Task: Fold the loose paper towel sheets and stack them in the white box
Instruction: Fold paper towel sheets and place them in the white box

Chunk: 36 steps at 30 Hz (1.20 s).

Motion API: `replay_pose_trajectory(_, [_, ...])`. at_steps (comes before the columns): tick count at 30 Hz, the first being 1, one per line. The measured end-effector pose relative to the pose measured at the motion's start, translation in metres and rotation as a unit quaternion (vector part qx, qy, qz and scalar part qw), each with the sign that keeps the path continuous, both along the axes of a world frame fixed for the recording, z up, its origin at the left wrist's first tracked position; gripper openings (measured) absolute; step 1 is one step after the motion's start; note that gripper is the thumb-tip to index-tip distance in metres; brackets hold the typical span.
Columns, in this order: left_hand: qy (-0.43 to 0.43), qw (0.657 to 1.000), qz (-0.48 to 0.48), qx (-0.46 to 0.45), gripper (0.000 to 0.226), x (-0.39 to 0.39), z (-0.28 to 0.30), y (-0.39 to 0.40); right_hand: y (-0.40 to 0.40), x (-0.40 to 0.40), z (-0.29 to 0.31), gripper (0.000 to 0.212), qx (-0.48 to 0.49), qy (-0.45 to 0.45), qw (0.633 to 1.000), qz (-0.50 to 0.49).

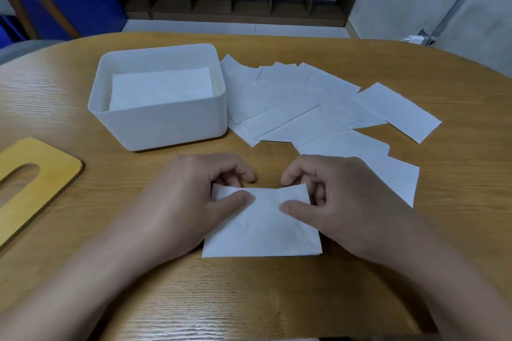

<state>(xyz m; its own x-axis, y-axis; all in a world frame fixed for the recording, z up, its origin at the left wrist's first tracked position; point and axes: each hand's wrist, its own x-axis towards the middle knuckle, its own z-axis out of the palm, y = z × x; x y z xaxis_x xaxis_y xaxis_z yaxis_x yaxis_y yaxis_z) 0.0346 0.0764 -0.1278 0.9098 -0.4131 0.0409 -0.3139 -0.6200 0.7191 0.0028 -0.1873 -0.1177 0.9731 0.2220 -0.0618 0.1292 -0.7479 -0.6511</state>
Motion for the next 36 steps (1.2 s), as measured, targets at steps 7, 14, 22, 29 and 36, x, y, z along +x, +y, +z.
replay_pose_trajectory(7, [-0.109,0.993,-0.026,0.047,0.018,0.005,-0.005,0.000,-0.012,0.006,-0.001,0.030,-0.027,-0.079,0.996,-0.040])
replay_pose_trajectory(14, [-0.115,0.989,-0.072,0.057,0.024,-0.007,-0.008,-0.021,-0.027,0.023,-0.021,0.013,-0.102,-0.171,0.974,-0.112])
replay_pose_trajectory(22, [-0.121,0.984,-0.115,0.053,0.019,-0.017,-0.010,-0.042,-0.019,0.025,-0.027,0.016,-0.158,-0.234,0.954,-0.104])
replay_pose_trajectory(29, [-0.100,0.993,-0.057,-0.022,0.016,-0.012,-0.014,-0.040,-0.021,0.021,-0.017,0.020,-0.056,-0.231,0.966,-0.100])
replay_pose_trajectory(36, [-0.199,0.980,0.012,-0.010,0.048,-0.001,-0.019,-0.038,-0.013,0.012,-0.009,0.015,0.002,-0.186,0.982,0.032])
